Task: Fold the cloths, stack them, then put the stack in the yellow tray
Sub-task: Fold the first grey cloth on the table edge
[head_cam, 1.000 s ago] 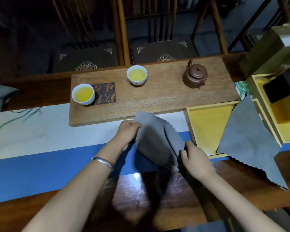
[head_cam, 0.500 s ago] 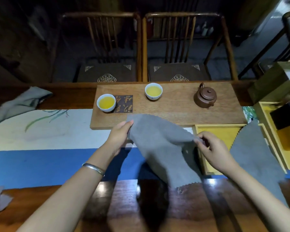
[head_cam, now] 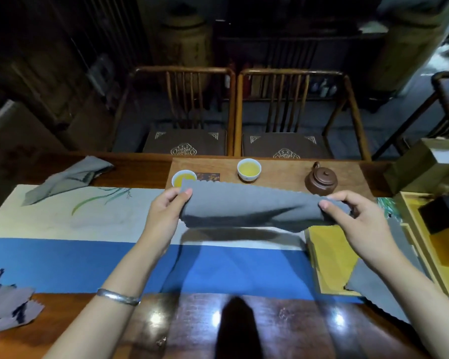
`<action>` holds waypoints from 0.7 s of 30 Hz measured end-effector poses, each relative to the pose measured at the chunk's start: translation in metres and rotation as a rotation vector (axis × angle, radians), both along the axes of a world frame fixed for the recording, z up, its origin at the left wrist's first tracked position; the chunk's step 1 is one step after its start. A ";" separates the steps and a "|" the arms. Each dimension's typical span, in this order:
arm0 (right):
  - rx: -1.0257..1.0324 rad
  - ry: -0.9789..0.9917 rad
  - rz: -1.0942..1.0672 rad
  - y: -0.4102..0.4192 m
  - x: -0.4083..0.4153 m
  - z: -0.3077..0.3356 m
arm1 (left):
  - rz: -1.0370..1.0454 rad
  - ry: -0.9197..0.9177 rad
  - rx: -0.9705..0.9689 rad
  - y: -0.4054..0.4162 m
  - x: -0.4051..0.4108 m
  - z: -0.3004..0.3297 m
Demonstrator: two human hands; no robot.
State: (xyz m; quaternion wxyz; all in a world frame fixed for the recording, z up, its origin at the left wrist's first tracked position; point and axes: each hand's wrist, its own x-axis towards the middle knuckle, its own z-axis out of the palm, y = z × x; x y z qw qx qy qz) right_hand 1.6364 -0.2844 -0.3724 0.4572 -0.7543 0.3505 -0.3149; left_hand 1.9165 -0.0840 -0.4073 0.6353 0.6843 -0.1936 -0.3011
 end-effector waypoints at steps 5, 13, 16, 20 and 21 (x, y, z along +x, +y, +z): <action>0.116 0.023 0.048 0.028 -0.010 -0.027 | -0.011 0.119 0.000 0.034 -0.015 -0.023; 0.301 0.145 0.128 0.083 -0.047 -0.082 | 0.055 0.291 0.132 0.102 -0.069 -0.075; 0.282 0.227 0.183 0.099 -0.060 -0.095 | 0.046 0.281 0.199 0.123 -0.077 -0.086; 0.321 0.314 0.179 0.108 -0.065 -0.115 | -0.031 0.234 0.279 0.132 -0.075 -0.100; 0.320 0.336 0.175 0.109 -0.063 -0.119 | -0.025 0.232 0.285 0.130 -0.073 -0.104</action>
